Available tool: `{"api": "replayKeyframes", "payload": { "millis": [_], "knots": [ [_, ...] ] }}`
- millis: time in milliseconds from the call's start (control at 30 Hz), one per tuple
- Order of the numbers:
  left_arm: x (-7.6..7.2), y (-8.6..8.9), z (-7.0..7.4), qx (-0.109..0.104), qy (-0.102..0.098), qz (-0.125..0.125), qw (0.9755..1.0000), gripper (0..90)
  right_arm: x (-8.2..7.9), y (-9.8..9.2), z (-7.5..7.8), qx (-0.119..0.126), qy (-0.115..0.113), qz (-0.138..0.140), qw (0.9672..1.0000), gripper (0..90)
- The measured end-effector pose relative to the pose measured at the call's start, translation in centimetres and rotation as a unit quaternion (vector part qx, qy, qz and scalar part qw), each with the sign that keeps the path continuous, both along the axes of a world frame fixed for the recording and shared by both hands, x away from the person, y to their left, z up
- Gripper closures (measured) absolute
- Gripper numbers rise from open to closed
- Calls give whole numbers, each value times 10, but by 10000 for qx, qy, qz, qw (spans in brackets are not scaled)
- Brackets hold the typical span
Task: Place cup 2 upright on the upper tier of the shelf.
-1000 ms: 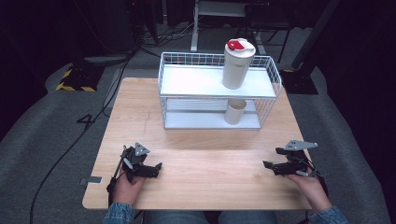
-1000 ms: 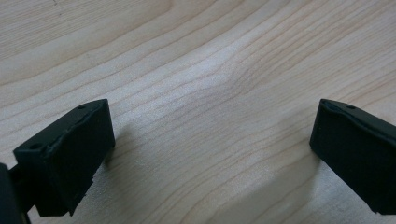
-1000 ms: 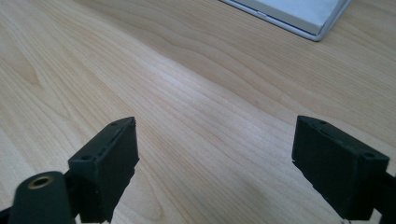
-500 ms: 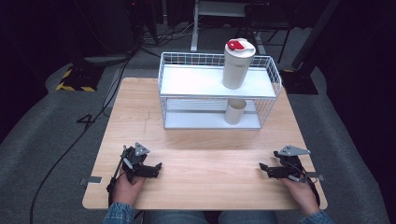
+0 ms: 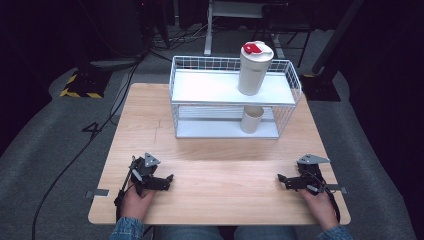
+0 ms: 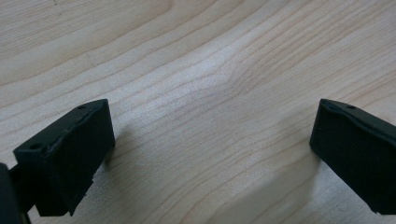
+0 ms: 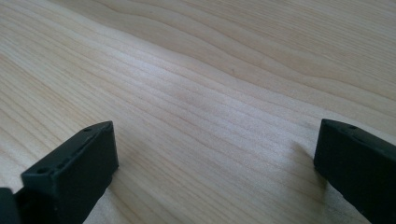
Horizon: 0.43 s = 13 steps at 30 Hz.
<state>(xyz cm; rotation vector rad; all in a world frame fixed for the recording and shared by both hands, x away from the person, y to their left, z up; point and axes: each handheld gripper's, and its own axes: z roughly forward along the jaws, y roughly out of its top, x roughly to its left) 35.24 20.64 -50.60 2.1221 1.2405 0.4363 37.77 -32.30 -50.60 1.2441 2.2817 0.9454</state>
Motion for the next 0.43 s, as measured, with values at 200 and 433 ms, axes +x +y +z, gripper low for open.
{"api": "replayKeyframes", "payload": {
  "millis": [200,433],
  "knots": [
    [0,0,0,-3,-1,5,10000,4,0,0,0,-3,-1,0,10000,0],
    [0,0,0,2,-5,5,10000,4,0,0,0,2,-2,0,10000,0]
  ]
}}
